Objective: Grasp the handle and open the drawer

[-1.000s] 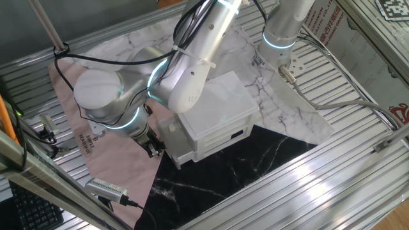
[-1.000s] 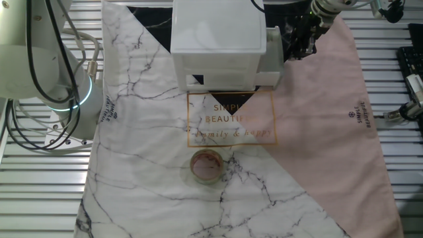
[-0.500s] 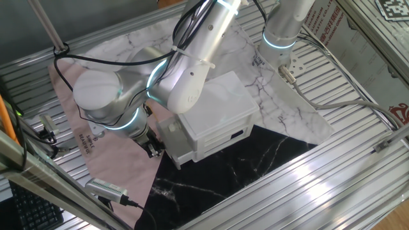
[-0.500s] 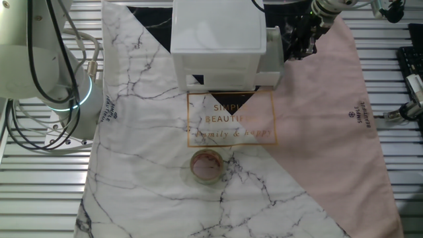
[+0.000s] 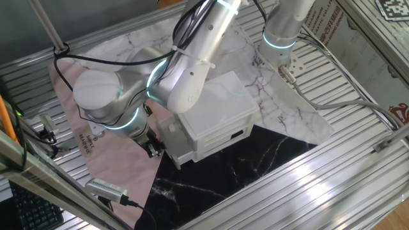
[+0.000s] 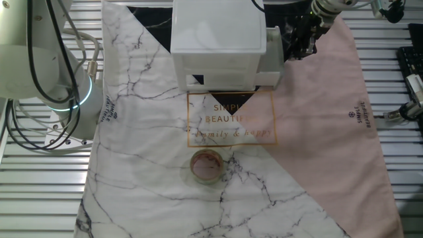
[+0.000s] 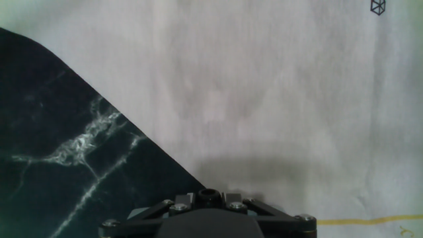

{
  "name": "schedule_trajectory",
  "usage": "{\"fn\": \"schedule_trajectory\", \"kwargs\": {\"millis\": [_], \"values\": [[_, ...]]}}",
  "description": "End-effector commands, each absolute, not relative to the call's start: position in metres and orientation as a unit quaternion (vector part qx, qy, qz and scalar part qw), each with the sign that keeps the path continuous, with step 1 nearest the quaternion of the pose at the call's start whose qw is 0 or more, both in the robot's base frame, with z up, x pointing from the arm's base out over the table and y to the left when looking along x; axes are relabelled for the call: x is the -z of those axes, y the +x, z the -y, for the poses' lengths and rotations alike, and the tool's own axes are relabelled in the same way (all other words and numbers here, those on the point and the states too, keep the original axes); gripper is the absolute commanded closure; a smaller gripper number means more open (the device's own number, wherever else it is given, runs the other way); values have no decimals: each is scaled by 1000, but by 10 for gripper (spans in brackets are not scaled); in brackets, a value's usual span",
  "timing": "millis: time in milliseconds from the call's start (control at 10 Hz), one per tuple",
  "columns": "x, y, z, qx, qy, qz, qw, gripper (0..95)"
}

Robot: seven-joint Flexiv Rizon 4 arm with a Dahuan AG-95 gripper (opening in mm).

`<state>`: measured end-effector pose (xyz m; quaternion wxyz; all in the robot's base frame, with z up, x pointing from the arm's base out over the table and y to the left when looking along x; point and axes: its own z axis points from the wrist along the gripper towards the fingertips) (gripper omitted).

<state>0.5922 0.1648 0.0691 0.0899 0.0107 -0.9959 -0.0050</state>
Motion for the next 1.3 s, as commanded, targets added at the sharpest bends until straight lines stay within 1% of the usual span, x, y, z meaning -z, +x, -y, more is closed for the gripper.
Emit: {"fn": "schedule_trajectory", "kwargs": {"millis": [100,500,800,1300], "values": [[-69,592,-165,5,8,996,91,950],[-69,592,-165,5,4,996,91,950],[-69,592,-165,0,0,997,76,950],[-69,592,-165,0,-9,998,64,950]]}}
